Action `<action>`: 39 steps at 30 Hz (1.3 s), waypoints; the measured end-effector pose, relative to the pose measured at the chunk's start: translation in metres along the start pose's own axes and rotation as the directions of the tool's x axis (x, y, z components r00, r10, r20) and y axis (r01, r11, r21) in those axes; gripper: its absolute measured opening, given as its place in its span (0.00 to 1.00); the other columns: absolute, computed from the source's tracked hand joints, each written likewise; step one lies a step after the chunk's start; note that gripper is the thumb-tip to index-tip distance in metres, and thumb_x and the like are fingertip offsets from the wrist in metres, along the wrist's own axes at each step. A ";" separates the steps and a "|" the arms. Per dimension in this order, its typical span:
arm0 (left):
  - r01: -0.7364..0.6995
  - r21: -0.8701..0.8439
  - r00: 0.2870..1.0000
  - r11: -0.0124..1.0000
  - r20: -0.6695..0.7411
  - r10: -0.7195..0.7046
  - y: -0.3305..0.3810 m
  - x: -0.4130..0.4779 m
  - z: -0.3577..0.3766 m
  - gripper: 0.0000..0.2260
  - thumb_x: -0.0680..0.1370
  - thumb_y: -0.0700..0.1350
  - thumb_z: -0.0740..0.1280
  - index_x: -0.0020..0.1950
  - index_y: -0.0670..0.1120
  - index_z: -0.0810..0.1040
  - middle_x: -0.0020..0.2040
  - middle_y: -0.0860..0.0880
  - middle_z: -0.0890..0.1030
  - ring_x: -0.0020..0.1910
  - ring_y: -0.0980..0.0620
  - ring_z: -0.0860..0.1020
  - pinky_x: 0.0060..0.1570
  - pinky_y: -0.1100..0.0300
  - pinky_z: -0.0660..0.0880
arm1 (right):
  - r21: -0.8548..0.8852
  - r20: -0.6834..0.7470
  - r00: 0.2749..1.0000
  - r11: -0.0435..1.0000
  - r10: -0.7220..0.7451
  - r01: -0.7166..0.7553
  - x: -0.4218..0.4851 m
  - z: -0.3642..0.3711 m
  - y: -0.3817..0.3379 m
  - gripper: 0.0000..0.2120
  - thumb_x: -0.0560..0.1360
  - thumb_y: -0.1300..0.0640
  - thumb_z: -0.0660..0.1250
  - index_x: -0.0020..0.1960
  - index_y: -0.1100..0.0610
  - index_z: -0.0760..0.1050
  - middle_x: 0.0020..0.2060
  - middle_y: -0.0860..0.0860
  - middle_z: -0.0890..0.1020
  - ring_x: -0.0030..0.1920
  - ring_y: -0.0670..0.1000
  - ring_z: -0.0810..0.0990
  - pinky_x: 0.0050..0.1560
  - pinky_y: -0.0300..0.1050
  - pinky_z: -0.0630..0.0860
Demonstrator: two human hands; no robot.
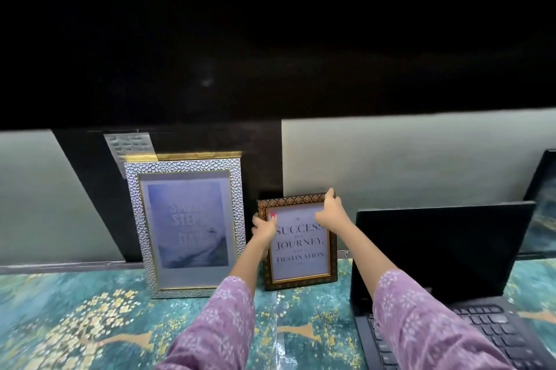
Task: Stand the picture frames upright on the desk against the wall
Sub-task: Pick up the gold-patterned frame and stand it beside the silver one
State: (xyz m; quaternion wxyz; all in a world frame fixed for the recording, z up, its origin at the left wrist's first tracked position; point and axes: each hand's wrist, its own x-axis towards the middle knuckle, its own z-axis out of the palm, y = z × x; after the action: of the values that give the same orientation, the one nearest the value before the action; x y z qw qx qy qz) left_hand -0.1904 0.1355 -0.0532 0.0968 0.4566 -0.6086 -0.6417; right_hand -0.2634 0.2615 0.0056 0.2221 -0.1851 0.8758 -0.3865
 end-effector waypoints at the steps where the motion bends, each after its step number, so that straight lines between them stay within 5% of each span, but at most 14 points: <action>1: -0.015 0.049 1.000 0.999 -0.007 0.015 0.005 -0.011 0.001 0.34 0.78 0.50 0.60 0.75 0.47 0.41 0.76 0.39 0.53 0.72 0.37 0.60 0.71 0.44 0.60 | 0.023 -0.004 1.000 1.000 0.000 0.000 0.000 0.001 0.001 0.35 0.75 0.68 0.54 0.73 0.60 0.35 0.75 0.59 0.41 0.69 0.60 0.64 0.47 0.43 0.68; 5: -0.061 0.168 0.998 0.984 0.020 0.058 -0.001 -0.019 0.010 0.43 0.75 0.40 0.65 0.73 0.45 0.32 0.77 0.42 0.40 0.76 0.39 0.47 0.75 0.44 0.50 | 0.123 -0.063 0.998 0.992 -0.018 0.025 0.003 0.005 0.005 0.40 0.72 0.66 0.63 0.74 0.58 0.40 0.75 0.59 0.48 0.67 0.59 0.66 0.50 0.44 0.69; 8: -0.093 0.170 0.994 0.981 0.068 0.082 -0.006 -0.011 0.010 0.43 0.75 0.36 0.64 0.72 0.45 0.30 0.76 0.42 0.36 0.76 0.40 0.43 0.75 0.43 0.48 | 0.224 -0.109 0.994 0.974 -0.008 0.033 0.004 0.006 0.001 0.41 0.71 0.66 0.65 0.74 0.55 0.44 0.74 0.59 0.51 0.57 0.58 0.73 0.44 0.43 0.71; 13: -0.136 0.112 0.981 0.984 0.153 0.118 -0.008 -0.005 -0.001 0.42 0.76 0.36 0.63 0.72 0.47 0.30 0.76 0.43 0.36 0.76 0.41 0.43 0.75 0.42 0.47 | 0.336 -0.220 0.975 0.941 0.028 0.048 0.004 0.011 0.006 0.39 0.70 0.67 0.66 0.74 0.58 0.49 0.73 0.57 0.57 0.68 0.58 0.65 0.50 0.42 0.69; 23: -0.279 -0.031 0.944 0.960 0.175 0.280 -0.003 -0.014 -0.005 0.43 0.74 0.40 0.67 0.74 0.49 0.35 0.78 0.44 0.42 0.76 0.43 0.50 0.75 0.44 0.53 | 0.284 -0.269 0.963 0.953 -0.022 0.101 -0.001 0.016 0.017 0.39 0.70 0.65 0.67 0.74 0.56 0.49 0.74 0.56 0.56 0.70 0.56 0.63 0.51 0.40 0.67; 29: -0.345 0.324 0.938 0.881 0.081 0.337 -0.013 -0.031 0.006 0.45 0.73 0.43 0.69 0.73 0.49 0.34 0.77 0.45 0.37 0.76 0.44 0.43 0.74 0.41 0.42 | 0.195 -0.328 0.939 0.965 -0.104 0.175 -0.007 0.024 0.021 0.36 0.70 0.65 0.65 0.73 0.54 0.52 0.74 0.57 0.55 0.68 0.58 0.66 0.48 0.43 0.73; 32: -0.440 0.449 0.886 0.778 0.078 0.457 -0.030 -0.042 0.011 0.44 0.73 0.43 0.67 0.74 0.49 0.35 0.76 0.45 0.36 0.76 0.44 0.41 0.72 0.40 0.40 | 0.100 -0.335 0.915 0.957 -0.224 0.271 -0.022 0.025 0.018 0.32 0.72 0.64 0.64 0.72 0.56 0.55 0.74 0.57 0.54 0.72 0.56 0.59 0.59 0.43 0.67; 35: -0.557 0.381 0.818 0.738 0.098 0.567 -0.049 -0.063 0.011 0.35 0.74 0.39 0.63 0.75 0.46 0.46 0.77 0.45 0.47 0.76 0.46 0.48 0.73 0.46 0.46 | 0.042 -0.321 0.885 0.928 -0.338 0.370 -0.050 0.030 0.026 0.27 0.72 0.63 0.64 0.69 0.58 0.61 0.72 0.57 0.59 0.73 0.53 0.58 0.67 0.41 0.59; 39: -0.581 0.235 0.807 0.779 0.041 0.589 -0.082 -0.095 -0.004 0.19 0.75 0.33 0.60 0.66 0.42 0.67 0.66 0.44 0.71 0.64 0.50 0.69 0.62 0.73 0.63 | 0.063 -0.259 0.889 0.912 -0.378 0.406 -0.098 0.049 0.065 0.23 0.71 0.62 0.65 0.65 0.55 0.66 0.64 0.51 0.69 0.65 0.47 0.66 0.63 0.38 0.62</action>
State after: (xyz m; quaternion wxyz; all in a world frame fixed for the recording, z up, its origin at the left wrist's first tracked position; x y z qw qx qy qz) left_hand -0.0986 0.2169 -0.0791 0.2465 0.2644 -0.7901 -0.4950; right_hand -0.1650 0.3221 -0.0491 0.0415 -0.2967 0.8168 -0.4930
